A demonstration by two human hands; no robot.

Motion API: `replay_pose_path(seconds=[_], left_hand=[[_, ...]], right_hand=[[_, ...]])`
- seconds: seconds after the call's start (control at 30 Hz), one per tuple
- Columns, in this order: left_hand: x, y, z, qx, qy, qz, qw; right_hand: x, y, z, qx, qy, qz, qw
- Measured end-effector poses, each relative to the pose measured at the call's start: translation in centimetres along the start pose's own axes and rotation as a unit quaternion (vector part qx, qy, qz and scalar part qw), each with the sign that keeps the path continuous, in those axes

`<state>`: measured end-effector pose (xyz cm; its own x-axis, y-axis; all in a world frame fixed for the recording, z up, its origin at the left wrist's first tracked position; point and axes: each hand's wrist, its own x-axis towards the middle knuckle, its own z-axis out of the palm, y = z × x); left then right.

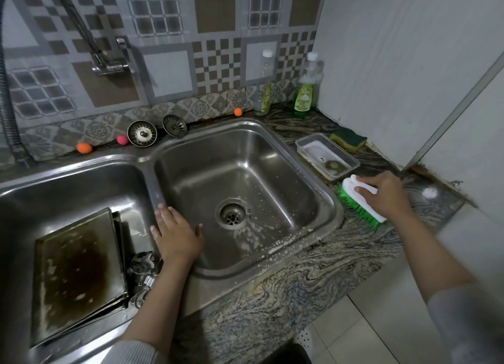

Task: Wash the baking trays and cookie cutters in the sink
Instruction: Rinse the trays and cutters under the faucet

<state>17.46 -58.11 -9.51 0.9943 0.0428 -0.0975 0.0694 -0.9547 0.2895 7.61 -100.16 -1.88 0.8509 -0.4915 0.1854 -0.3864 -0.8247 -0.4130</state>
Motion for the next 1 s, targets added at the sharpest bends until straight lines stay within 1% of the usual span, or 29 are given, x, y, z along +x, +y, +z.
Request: replay_pose_path(seconds=[0.1, 0.17, 0.23, 0.3, 0.37, 0.47, 0.5, 0.57, 0.63, 0.67, 0.73, 0.77, 0.8, 0.9, 1.0], left_hand=[[-0.1, -0.1, 0.0, -0.005, 0.003, 0.003, 1.000], [-0.1, 0.0, -0.1, -0.014, 0.006, 0.001, 1.000], [-0.2, 0.1, -0.5, -0.033, 0.007, -0.006, 0.999], [-0.1, 0.1, -1.2, -0.072, 0.015, -0.011, 0.997], [-0.2, -0.3, -2.0, -0.123, 0.047, -0.007, 0.991], [-0.8, -1.2, -4.6, -0.201, 0.139, 0.016, 0.970], [-1.1, -1.6, -5.9, -0.228, 0.183, 0.028, 0.956], [-1.4, -2.4, -9.0, -0.265, 0.292, 0.061, 0.917], [-1.2, -3.2, -12.8, -0.271, 0.389, 0.080, 0.877], [-0.9, -3.5, -14.8, -0.272, 0.419, 0.080, 0.862], [0.2, -4.0, -19.0, -0.260, 0.464, 0.075, 0.843], [0.8, -4.2, -21.1, -0.249, 0.479, 0.072, 0.839], [1.6, -4.3, -23.0, -0.236, 0.483, 0.070, 0.840], [3.9, -4.1, -28.0, -0.200, 0.464, 0.060, 0.861], [6.7, -3.7, -31.0, -0.190, 0.434, 0.052, 0.879]], right_hand=[[-0.2, -1.3, 0.4, -0.081, 0.015, 0.033, 0.996], [-0.6, -2.9, 1.0, -0.090, 0.038, 0.020, 0.995], [-1.1, -5.3, 1.9, -0.068, 0.059, -0.007, 0.996], [-1.6, -8.3, 2.7, -0.027, 0.063, -0.047, 0.997], [-1.8, -12.3, 3.7, 0.030, 0.057, -0.089, 0.994], [-1.6, -19.3, 5.3, 0.121, 0.038, -0.135, 0.983], [-1.3, -21.7, 5.9, 0.146, 0.033, -0.151, 0.977], [-0.6, -26.7, 6.8, 0.198, 0.014, -0.188, 0.962], [0.2, -31.9, 7.3, 0.244, -0.008, -0.220, 0.944], [0.6, -34.5, 7.3, 0.266, -0.017, -0.234, 0.935], [2.0, -39.4, 7.4, 0.303, -0.024, -0.250, 0.919], [2.9, -41.6, 7.4, 0.319, -0.023, -0.249, 0.914], [3.9, -43.7, 7.4, 0.336, -0.022, -0.241, 0.910], [7.2, -48.9, 7.4, 0.386, -0.023, -0.200, 0.900], [10.6, -52.2, 7.7, 0.411, -0.023, -0.138, 0.901]])
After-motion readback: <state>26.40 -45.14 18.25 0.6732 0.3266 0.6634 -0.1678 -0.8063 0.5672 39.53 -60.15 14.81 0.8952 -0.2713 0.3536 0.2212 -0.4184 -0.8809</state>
